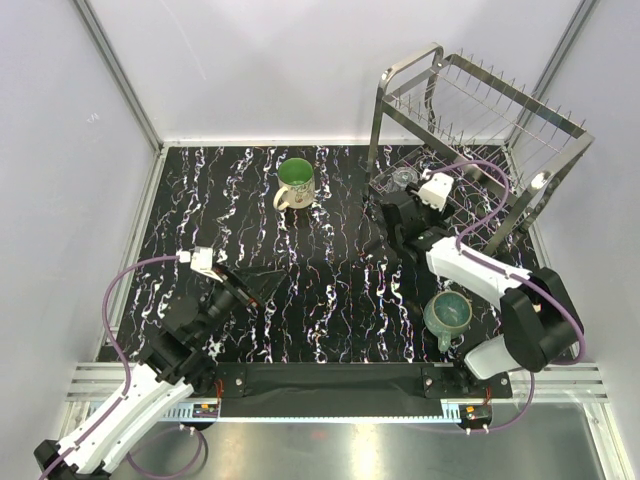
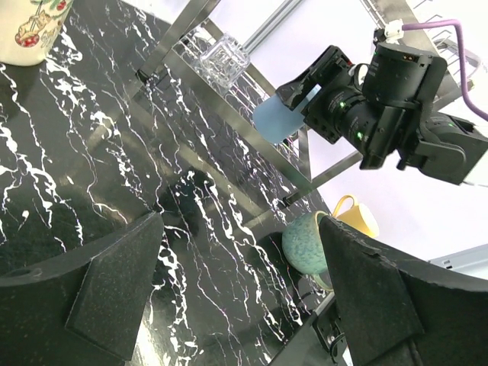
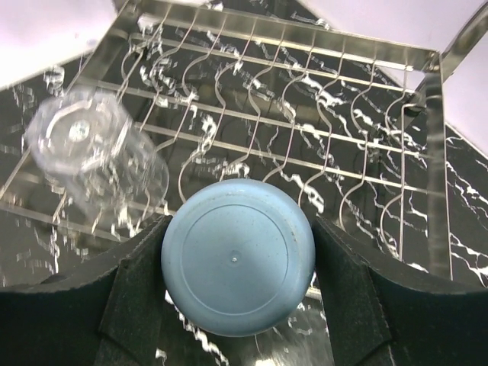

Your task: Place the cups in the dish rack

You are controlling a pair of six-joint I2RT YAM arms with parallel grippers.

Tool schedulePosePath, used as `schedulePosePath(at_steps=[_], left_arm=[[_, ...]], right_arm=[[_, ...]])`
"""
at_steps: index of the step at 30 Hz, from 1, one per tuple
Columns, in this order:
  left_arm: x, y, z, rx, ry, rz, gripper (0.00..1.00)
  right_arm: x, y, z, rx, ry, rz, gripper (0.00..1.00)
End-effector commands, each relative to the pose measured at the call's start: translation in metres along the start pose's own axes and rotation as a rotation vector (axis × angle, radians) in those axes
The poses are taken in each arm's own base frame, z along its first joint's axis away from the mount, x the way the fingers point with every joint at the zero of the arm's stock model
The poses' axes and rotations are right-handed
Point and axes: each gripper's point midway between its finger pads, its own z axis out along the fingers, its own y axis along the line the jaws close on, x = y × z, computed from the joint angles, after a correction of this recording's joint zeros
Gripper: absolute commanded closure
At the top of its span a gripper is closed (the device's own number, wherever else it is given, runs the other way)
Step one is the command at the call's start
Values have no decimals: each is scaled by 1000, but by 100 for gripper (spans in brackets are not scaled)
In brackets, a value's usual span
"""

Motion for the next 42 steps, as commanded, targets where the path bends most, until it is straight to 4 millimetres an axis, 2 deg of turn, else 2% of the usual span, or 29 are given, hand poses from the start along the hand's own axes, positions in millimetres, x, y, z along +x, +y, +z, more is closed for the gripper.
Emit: schedulePosePath(at_steps=[1, 5, 11, 20, 23, 27, 38, 42], left_arm=[[-7, -1, 0, 8, -36, 45, 10], [-7, 1, -1, 2, -33, 53, 10], [-8, -3, -3, 19, -40, 54, 9], [-8, -3, -1, 15, -31, 64, 9], [-7, -4, 1, 21, -26, 59, 9], [-5, -3, 2, 17, -24, 55, 9], [-5, -2, -2, 10, -21, 47, 9], [-6, 1, -4, -7, -23, 47, 9]], right_arm=[[-34, 2, 9, 40, -85, 120, 100], [-40, 0, 20, 76, -111, 129, 100], [-37, 5, 34, 110, -135, 110, 100], [-22, 5, 56, 139, -110, 76, 100], [-19, 4, 58, 149, -85, 84, 100], [-16, 5, 60, 148, -66, 116, 95], [7, 1, 64, 163, 12, 118, 89], [13, -2, 67, 171, 30, 130, 84]])
